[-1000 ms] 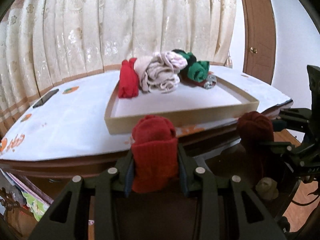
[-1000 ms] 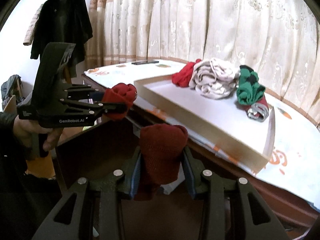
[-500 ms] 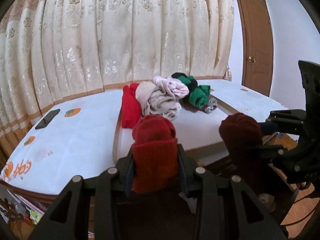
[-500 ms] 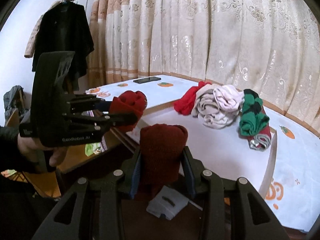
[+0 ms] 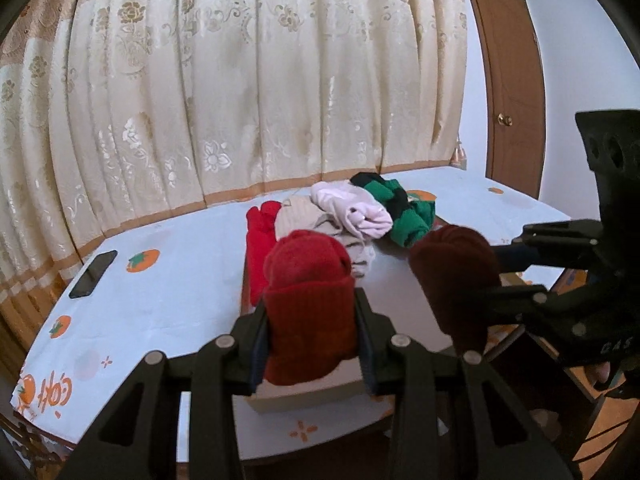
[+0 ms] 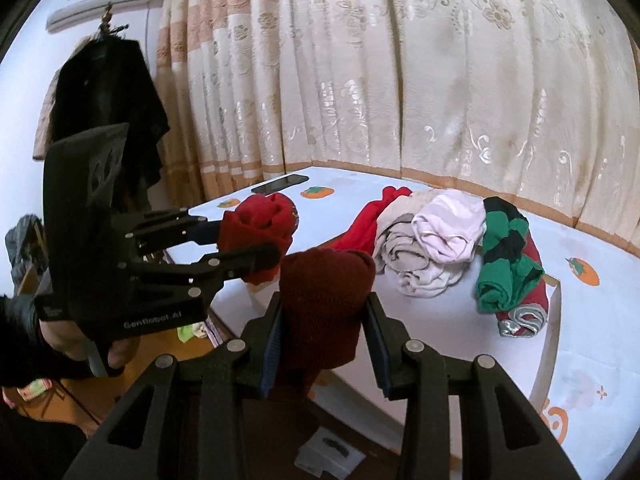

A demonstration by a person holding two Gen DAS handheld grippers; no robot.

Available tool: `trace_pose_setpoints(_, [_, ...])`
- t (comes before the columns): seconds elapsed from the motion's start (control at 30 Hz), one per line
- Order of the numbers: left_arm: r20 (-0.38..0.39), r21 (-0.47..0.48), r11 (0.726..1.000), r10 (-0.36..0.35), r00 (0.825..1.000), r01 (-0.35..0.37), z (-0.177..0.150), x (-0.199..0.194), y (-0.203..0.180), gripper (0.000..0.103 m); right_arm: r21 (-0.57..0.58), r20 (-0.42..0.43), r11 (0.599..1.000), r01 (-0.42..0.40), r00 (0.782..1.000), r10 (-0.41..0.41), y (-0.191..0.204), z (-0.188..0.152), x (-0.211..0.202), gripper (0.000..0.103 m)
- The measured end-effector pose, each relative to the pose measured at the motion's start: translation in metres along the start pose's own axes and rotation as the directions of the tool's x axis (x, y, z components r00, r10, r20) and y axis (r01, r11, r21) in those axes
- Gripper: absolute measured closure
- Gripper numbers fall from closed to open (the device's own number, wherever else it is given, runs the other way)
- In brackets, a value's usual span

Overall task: Take underwear out of drawer
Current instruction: 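Carry both socks over the beige tray beside the other garments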

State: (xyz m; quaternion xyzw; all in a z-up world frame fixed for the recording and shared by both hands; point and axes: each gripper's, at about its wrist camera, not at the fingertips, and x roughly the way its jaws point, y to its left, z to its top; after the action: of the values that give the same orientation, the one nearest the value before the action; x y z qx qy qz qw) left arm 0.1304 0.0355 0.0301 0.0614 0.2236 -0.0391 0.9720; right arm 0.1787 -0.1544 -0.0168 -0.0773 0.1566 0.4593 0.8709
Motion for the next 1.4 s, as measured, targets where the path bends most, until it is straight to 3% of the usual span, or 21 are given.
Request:
trace_pose_setpoints(0.37, [-0.066,0.009,1.000,-0.021,0.998,0.021,0.018,0.023,0.007,0.067,0.097,-0.026,0.995,-0.014,1.000,0.017,-0.020,0.022,0.029,0.062])
trace_pose_setpoints(0.8, [-0.240,-0.029,0.998,-0.055,0.969,0.049,0.014,0.068,0.018,0.067,0.203,-0.130,0.979,-0.004,0.991,0.031,-0.048,0.024,0.075,0.062])
trace_pose_setpoints(1.4, [-0.302,-0.039,0.997,-0.074,0.950,0.066,0.003,0.090,0.014,0.067,0.212,-0.202,0.977,0.019,0.979,0.025,-0.051,0.015,0.102,0.062])
